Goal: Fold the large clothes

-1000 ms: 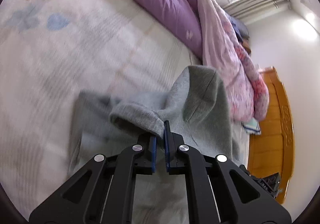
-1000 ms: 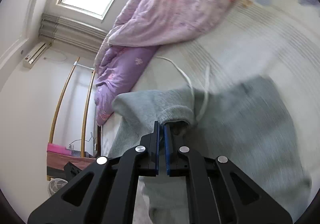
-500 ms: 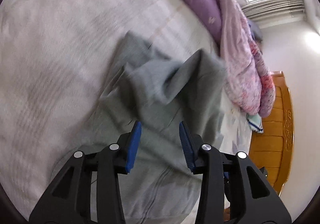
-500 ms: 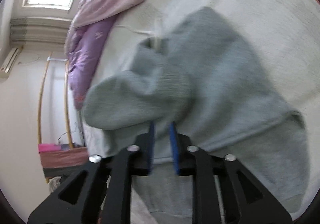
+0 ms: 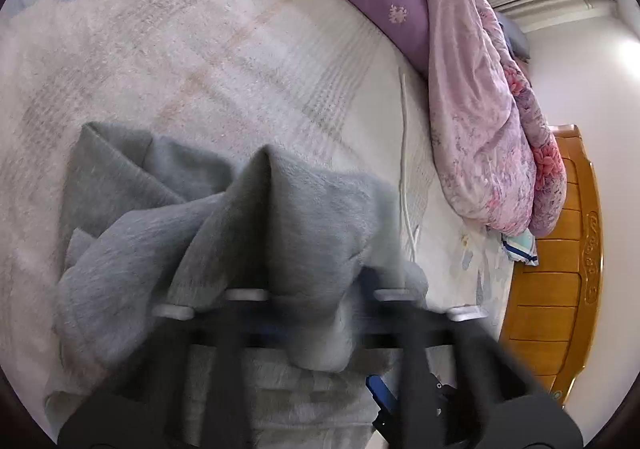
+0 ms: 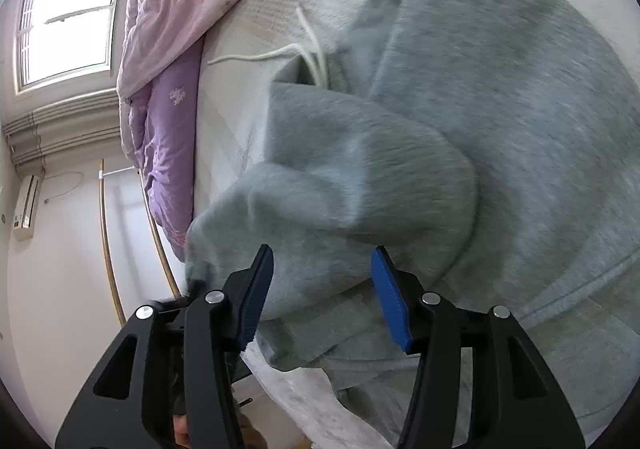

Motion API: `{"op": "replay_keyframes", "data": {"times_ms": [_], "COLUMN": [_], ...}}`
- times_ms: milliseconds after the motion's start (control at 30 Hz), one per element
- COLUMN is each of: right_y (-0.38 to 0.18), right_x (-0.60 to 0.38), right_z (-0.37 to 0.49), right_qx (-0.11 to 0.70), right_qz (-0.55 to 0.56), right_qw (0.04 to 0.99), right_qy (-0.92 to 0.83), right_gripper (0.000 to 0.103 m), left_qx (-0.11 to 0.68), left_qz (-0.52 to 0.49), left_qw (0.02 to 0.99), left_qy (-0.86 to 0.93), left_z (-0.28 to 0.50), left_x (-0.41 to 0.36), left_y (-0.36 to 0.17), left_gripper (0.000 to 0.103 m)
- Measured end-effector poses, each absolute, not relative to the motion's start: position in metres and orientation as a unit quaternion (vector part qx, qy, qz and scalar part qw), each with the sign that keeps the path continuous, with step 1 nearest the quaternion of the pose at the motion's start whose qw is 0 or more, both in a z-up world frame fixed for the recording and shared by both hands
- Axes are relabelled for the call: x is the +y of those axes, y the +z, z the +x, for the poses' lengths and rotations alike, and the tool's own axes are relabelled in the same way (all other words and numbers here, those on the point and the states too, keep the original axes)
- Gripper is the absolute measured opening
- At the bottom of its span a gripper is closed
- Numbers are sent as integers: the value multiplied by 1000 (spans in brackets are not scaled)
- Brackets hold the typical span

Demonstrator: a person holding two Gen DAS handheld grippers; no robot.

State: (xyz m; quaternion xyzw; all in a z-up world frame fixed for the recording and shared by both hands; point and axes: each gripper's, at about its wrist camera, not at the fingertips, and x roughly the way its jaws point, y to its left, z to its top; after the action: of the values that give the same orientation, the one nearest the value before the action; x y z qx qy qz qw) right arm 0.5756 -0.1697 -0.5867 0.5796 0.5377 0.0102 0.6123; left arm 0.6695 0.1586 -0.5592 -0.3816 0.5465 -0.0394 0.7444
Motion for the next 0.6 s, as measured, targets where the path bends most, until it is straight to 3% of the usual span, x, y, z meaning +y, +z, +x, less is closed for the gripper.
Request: {"op": "replay_keyframes", "data": {"times_ms": [100, 233, 367, 500, 567, 600], "right_y": [-586, -588, -597, -607, -603, -601], "right_x": [-178, -187, -175, -160, -155, -153], "right_z": [565, 541, 526, 519, 524, 527], "right_qx": [534, 526, 549, 541, 537, 532], "right_qz": [591, 616, 609, 632, 617, 611], "right_qw": [604, 586, 572, 553, 572, 581], "right_qy": [7, -7, 1, 38, 63, 74], "right_gripper": [53, 66, 67, 67, 54, 42], "left_qx": [516, 503, 512, 540, 545, 545], "left_qz": [-392, -423, -476, -469, -467, -467], "left_qw": [761, 754, 715, 698, 695, 696], "left_qy": [-37, -15, -11, -24, -27, -28], "left_z": [637, 572, 526, 505, 497, 494], "left_x": [163, 161, 152, 133, 130, 130], "left_y": [-538, -531, -551, -570, -575, -576], "left_gripper": [14, 14, 14, 14, 14, 14]}}
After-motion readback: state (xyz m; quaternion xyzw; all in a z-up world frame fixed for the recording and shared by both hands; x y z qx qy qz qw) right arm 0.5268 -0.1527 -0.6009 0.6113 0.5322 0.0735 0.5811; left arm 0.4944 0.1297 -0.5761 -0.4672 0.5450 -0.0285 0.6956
